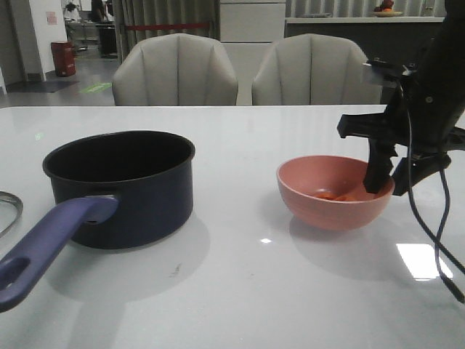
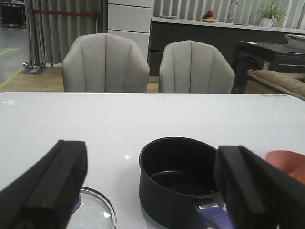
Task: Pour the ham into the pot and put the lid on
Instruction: 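Lower the right gripper and grasp the pink bowl rim, then lift the pink bowl and carry it over the saucepan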
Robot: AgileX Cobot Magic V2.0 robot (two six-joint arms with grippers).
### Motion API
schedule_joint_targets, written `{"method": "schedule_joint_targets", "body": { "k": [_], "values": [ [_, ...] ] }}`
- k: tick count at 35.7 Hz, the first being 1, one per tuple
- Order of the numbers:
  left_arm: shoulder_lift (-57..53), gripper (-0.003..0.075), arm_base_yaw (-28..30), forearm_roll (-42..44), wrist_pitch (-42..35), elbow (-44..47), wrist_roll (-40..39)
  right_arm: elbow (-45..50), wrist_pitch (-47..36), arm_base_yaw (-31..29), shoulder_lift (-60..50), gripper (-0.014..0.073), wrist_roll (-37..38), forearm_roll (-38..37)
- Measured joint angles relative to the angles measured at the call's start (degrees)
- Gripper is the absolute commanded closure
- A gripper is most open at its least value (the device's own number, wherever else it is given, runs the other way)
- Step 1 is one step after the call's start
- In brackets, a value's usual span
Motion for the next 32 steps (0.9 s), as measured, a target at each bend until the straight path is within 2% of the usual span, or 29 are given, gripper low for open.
{"method": "schedule_joint_targets", "body": {
  "k": [12, 18, 32],
  "values": [
    [0.0, 0.0136, 0.0, 0.0, 0.0, 0.0, 0.0, -0.4, -5.7, 0.0, 0.2, 0.0458, -1.1, 0.5],
    [0.0, 0.0136, 0.0, 0.0, 0.0, 0.0, 0.0, -3.7, -5.1, 0.5, 0.0, 0.0458, -2.0, 2.6],
    [0.0, 0.0136, 0.0, 0.0, 0.1, 0.0, 0.0, -10.9, -7.3, 12.3, -3.3, 0.046, -7.1, 3.0]
  ]
}}
